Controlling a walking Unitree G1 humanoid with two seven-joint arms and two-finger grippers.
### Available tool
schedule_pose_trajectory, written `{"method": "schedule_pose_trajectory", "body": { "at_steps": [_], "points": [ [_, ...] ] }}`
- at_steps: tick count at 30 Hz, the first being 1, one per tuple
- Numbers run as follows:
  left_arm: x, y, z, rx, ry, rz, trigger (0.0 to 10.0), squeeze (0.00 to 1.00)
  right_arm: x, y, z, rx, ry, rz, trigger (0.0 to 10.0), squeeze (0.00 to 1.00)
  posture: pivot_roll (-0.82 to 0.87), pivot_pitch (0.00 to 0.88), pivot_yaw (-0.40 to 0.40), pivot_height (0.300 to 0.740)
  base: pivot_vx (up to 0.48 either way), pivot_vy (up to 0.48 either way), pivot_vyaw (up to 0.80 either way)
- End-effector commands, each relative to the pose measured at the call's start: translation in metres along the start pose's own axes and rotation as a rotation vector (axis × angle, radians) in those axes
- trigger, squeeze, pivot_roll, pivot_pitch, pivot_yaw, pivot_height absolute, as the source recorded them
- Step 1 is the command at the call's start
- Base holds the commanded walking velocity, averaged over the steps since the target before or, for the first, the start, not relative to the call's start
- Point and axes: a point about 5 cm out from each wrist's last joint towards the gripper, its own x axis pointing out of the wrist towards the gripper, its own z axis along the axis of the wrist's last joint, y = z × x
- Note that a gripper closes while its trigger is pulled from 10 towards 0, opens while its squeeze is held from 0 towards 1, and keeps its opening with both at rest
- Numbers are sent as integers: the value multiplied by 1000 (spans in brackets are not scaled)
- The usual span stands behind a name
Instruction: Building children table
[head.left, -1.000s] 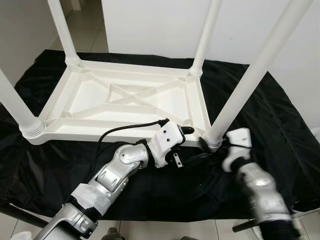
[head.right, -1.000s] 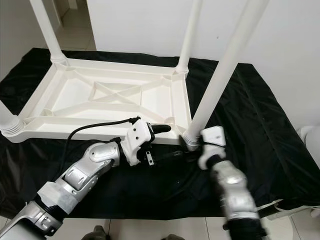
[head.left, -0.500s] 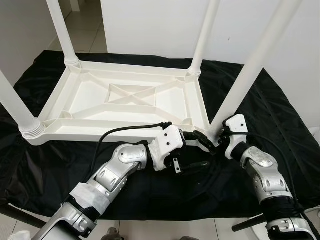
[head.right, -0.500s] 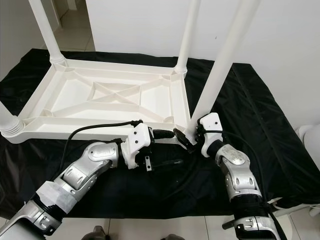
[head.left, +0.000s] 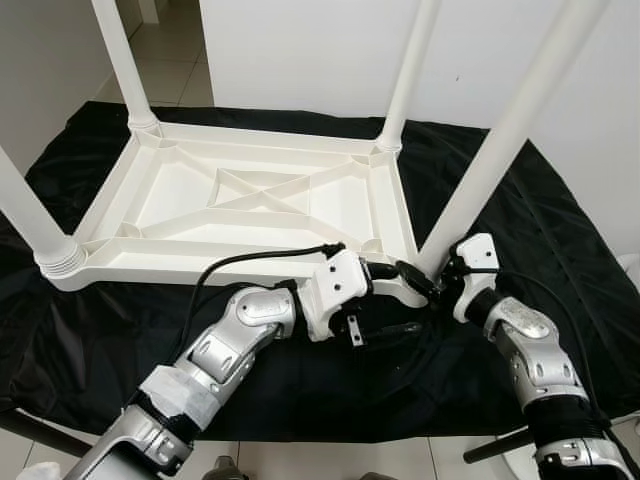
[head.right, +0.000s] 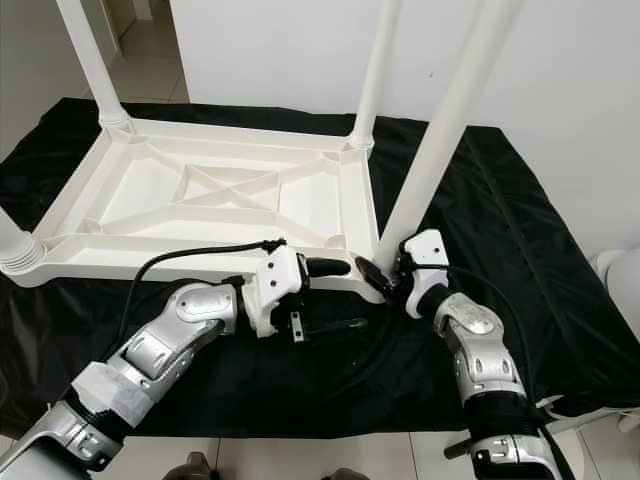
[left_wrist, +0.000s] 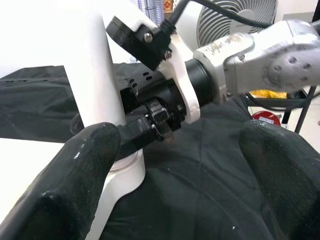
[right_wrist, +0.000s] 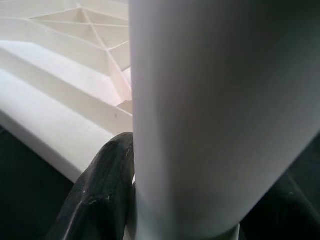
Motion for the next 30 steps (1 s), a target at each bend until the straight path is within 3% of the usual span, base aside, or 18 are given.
{"method": "schedule_pose_trajectory", "body": {
  "at_steps": [1,6,7,11,15,18,22,26,30],
  "points": [
    [-2,0,-2,1,15,-30,10000,0,-3,3,-15,31,69,-64,10000,0,56,0,-35,740,0,0,0],
    [-2,0,-2,3,16,-31,10000,0,-2,1,-16,42,70,-151,10000,0,56,0,-34,740,0,0,0],
    [-2,0,-2,4,16,-33,10000,0,0,4,-15,62,62,-219,10000,0,55,0,-28,740,0,0,0],
    [-2,0,-2,4,17,-35,10000,0,2,10,-13,89,40,-305,10000,0,54,0,-25,740,0,0,0],
    [-1,-2,-2,8,15,-44,10000,0,2,25,-7,156,-9,-547,10000,0,73,0,-30,740,0,0,0],
    [0,-2,-2,9,15,-43,10000,0,1,28,-8,165,-9,-589,10000,0,73,0,-30,740,0,0,0],
    [-2,-1,-1,10,13,-35,10000,0,0,49,-12,220,9,-753,10000,0,80,0,-37,740,0,0,0],
    [-3,-2,-2,8,15,-35,10000,0,6,63,-7,242,7,-788,10000,0,81,0,-33,740,0,0,0],
    [-3,-3,-2,8,17,-38,10000,0,4,60,-5,229,4,-804,10000,0,76,0,-30,740,0,0,0]
  ]
}}
